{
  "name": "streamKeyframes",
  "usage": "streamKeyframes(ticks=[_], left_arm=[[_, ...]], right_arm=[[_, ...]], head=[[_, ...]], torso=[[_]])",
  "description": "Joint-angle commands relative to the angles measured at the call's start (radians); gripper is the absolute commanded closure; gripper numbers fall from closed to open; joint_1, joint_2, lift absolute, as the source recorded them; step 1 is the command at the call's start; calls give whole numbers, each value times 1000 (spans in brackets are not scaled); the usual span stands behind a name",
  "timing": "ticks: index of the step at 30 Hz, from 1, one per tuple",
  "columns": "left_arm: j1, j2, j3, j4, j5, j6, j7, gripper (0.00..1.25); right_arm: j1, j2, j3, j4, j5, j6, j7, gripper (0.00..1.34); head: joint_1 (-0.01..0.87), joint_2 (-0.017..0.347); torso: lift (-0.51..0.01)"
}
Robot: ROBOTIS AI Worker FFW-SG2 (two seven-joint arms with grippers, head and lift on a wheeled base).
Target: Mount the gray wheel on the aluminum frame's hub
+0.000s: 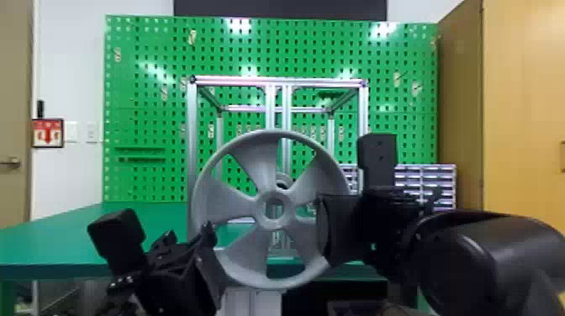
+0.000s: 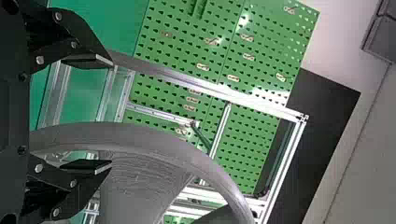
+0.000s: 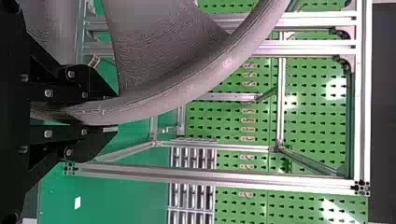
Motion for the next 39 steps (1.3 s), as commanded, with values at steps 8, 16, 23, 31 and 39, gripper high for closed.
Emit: streamKeyframes(ticks=[8,16,23,31,39], left_arm=[[-9,-3,-15,26,25,0,0,515],[-19,-3,-15,34,42,8,-11,697],[-19,-3,-22,34,38,8,-12,851],[-29,-18,-25,19,33,8,-3,872],[-52,-38,-34,16,16,10,9,872]], right_arm=[[0,1,2,0,-2,-6,0,1101],[0,1,2,0,-5,-11,0,1101],[5,1,2,-1,-5,-12,0,1101],[5,1,2,-1,1,-16,0,1101],[3,1,5,-1,9,-22,0,1101]], head=[[-5,6],[-5,6],[-5,6],[-5,6],[-5,6]], torso=[[-499],[-499],[-499],[-499],[-499]])
